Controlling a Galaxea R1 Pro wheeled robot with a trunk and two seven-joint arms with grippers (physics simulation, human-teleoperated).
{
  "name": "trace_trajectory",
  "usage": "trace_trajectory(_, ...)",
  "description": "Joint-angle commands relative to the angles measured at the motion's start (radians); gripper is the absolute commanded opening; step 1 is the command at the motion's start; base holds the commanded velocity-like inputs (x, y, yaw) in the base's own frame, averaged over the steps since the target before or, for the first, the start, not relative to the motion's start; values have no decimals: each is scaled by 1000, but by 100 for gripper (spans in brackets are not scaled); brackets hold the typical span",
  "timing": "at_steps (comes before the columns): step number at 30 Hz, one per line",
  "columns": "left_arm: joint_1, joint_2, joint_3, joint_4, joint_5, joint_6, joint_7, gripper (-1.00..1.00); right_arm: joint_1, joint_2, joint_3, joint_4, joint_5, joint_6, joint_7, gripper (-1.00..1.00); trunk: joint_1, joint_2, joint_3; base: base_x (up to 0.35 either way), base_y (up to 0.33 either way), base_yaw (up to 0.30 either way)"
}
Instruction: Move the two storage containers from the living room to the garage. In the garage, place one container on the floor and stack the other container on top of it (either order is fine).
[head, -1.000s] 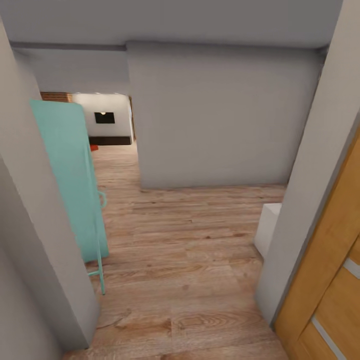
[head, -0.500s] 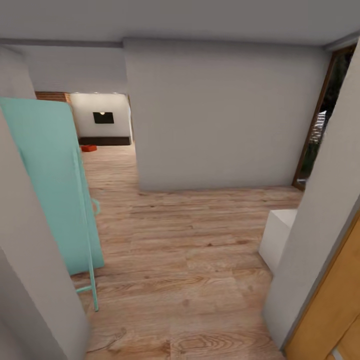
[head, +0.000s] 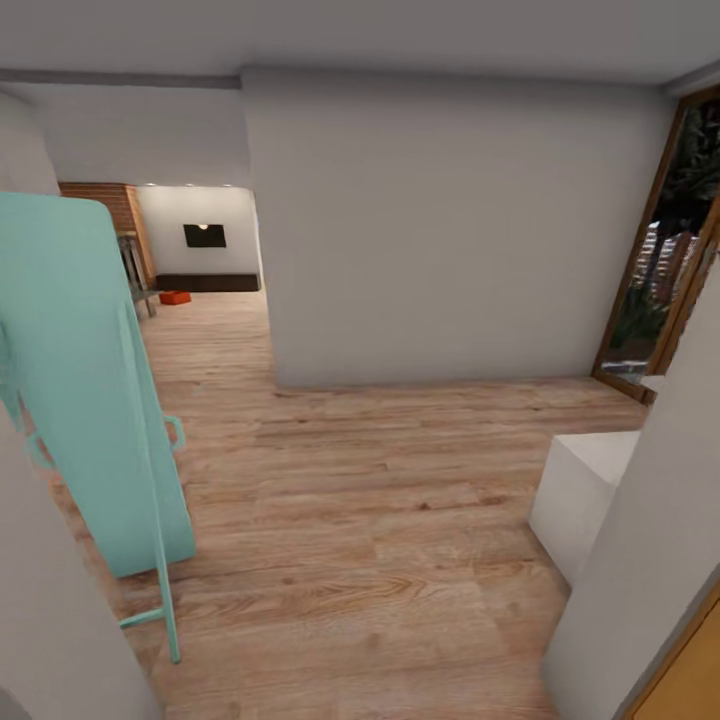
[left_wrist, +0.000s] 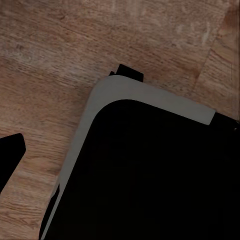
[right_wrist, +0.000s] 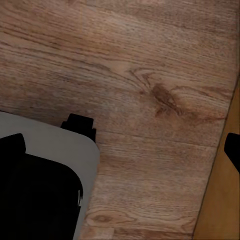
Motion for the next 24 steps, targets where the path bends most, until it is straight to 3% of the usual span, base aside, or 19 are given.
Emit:
trace_trajectory(1, 0, 0, 6, -1, 0, 3, 1, 100, -1, 1, 8, 3, -10, -6, 3, 100, 1, 0, -1, 326, 0, 0)
trace_trajectory(24, 0, 0, 6, 0, 0, 3, 1, 100, -1, 3, 9, 3, -12, -8, 3, 100, 1, 0, -1, 326, 0, 0)
